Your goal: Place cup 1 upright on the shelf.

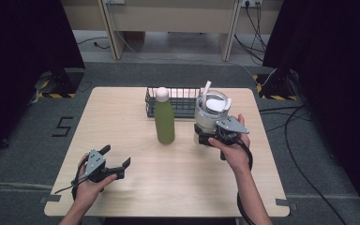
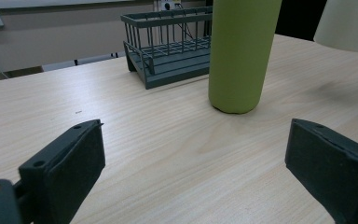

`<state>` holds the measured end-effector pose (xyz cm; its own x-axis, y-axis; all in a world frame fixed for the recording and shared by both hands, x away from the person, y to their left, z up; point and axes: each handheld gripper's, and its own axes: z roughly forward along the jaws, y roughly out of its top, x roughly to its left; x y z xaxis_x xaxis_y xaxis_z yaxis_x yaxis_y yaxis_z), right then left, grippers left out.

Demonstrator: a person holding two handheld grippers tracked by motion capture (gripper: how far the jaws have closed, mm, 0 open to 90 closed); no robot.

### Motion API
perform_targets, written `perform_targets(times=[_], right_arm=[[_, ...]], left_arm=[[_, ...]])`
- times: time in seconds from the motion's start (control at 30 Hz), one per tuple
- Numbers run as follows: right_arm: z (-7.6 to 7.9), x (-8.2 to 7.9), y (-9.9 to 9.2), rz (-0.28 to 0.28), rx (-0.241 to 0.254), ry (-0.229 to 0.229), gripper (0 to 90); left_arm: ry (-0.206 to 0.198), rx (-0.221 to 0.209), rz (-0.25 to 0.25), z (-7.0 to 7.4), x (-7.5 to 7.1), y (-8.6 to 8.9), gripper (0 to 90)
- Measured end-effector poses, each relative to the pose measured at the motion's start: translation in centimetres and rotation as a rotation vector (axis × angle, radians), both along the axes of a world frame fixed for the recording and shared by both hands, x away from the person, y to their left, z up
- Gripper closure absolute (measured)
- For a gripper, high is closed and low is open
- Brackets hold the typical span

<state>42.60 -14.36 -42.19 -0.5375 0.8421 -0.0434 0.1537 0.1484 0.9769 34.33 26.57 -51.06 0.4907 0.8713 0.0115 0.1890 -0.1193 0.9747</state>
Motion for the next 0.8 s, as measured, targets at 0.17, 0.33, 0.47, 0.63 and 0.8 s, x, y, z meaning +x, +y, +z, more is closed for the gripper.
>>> perform_targets(times=[0.17,0.33,0.47,0.63,0.8], right_arm=[[0.2,0.5,0.1,-0.001,0.004,0.001,9.8],[0.3,1.0,0.2,-0.007,0.005,0.004,9.8],[0.4,1.3,0.3,-0.008,0.006,0.005,9.8],[0.6,1.8,0.6,-0.011,0.008,0.004,9.8],[0.8,2.2,0.6,-0.015,0.010,0.005,9.8]], left_arm=[[-0.001,0.001,-0.002,0.0,0.0,0.0,4.0],[-0.001,0.003,-0.003,0.0,0.0,0.0,4.0],[0.000,0.002,-0.004,0.0,0.1,-0.1,4.0],[0.000,0.001,-0.004,0.0,0.1,-0.1,4.1],[0.000,0.002,-0.004,0.0,0.1,-0.1,4.1]])
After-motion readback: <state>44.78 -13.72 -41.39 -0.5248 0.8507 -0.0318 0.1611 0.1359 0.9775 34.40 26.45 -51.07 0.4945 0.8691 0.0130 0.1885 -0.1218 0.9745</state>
